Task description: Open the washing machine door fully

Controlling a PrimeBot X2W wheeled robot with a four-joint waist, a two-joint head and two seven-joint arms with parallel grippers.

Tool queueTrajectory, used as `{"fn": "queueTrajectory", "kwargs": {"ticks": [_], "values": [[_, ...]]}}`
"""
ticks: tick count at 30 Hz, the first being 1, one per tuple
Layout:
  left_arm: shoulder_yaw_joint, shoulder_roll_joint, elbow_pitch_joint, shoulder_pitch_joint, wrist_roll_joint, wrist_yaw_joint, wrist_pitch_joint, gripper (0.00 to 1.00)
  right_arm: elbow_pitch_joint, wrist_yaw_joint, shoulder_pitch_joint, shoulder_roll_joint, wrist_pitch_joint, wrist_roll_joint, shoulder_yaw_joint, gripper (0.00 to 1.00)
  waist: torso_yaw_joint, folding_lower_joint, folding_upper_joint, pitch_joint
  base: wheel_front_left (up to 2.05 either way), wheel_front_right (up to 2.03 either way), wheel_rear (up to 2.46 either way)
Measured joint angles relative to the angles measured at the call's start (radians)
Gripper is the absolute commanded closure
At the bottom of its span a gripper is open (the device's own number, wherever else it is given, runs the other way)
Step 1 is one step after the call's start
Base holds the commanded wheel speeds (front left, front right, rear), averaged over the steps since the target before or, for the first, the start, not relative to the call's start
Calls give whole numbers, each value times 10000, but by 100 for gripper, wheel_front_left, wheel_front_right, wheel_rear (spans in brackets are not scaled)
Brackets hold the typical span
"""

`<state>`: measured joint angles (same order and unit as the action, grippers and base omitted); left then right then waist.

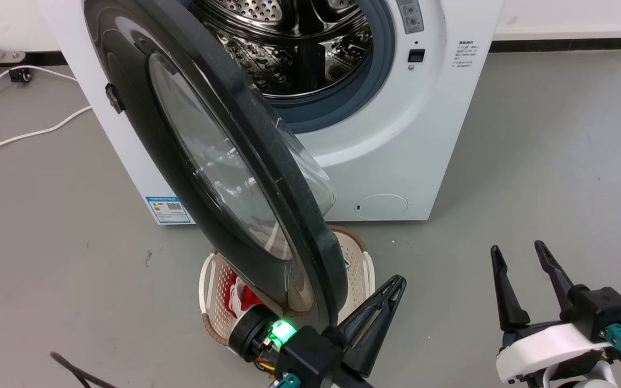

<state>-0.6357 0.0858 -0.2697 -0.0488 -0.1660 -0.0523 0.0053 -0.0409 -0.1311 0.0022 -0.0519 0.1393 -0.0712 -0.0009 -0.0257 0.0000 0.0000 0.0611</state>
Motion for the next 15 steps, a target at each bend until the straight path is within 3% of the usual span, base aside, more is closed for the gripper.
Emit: {"fn": "queueTrajectory", "kwargs": {"ticks": [15], "values": [[31,-311,2631,-1407,-326,704,-1095,100,-92,0,-90,0,-38,-54,98,0,-223,0,0,361,0,0,0]]}}
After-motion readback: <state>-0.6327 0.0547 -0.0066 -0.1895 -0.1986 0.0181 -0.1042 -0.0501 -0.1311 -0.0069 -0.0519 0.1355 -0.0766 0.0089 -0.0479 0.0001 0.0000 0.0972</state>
